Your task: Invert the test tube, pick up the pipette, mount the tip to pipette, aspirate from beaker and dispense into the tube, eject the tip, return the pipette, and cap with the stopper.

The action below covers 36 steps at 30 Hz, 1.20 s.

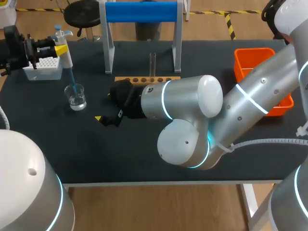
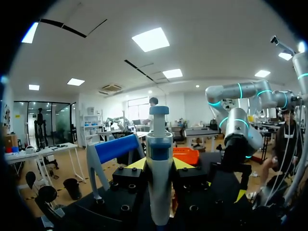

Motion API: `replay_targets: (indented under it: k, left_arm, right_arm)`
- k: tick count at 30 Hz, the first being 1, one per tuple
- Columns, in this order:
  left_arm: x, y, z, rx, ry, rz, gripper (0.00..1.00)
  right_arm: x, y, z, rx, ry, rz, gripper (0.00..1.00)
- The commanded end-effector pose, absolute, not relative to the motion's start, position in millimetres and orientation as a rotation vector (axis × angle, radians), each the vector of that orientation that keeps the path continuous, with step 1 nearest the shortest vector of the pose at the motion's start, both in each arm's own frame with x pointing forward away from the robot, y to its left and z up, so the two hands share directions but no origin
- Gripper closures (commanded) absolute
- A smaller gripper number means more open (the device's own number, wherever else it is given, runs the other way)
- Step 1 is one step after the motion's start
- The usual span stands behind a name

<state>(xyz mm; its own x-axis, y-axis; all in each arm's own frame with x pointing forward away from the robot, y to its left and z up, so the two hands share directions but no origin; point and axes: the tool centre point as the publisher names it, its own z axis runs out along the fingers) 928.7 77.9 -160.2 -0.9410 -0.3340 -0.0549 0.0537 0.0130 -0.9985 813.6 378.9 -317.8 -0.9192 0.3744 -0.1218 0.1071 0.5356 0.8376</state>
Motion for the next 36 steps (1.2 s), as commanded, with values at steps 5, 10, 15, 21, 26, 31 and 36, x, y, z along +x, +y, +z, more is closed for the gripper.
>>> replay_targets:
  k: [5, 10, 15, 21, 26, 31, 36]
  left_arm:
    - [933.7, 80.5, -166.6, -0.296, 2.019, -2.022, 1.00]
    - [935.7, 81.8, -170.4, -0.308, 2.019, -2.026, 1.00]
    - [937.4, 82.9, -174.2, -0.316, 2.018, -2.033, 1.00]
    - [939.5, 84.3, -177.9, -0.321, 2.017, -2.041, 1.00]
    - [941.4, 85.5, -181.2, -0.327, 2.018, -2.045, 1.00]
    - [943.3, 86.4, -184.4, -0.333, 2.020, -2.050, 1.00]
    - [944.9, 86.8, -186.7, -0.337, 2.023, -2.053, 1.00]
  right_arm:
    - [812.9, 378.9, -318.2, 0.403, 2.489, 1.329, 0.00]
    - [812.9, 378.9, -318.2, 0.403, 2.489, 1.329, 0.00]
    - [812.9, 378.9, -318.2, 0.403, 2.489, 1.329, 0.00]
    - [812.9, 378.9, -318.2, 0.403, 2.489, 1.329, 0.00]
    - [812.9, 378.9, -318.2, 0.403, 2.489, 1.329, 0.00]
    - [812.9, 378.9, -318.2, 0.403, 2.489, 1.329, 0.00]
    - [812.9, 378.9, -318.2, 0.403, 2.489, 1.329, 0.00]
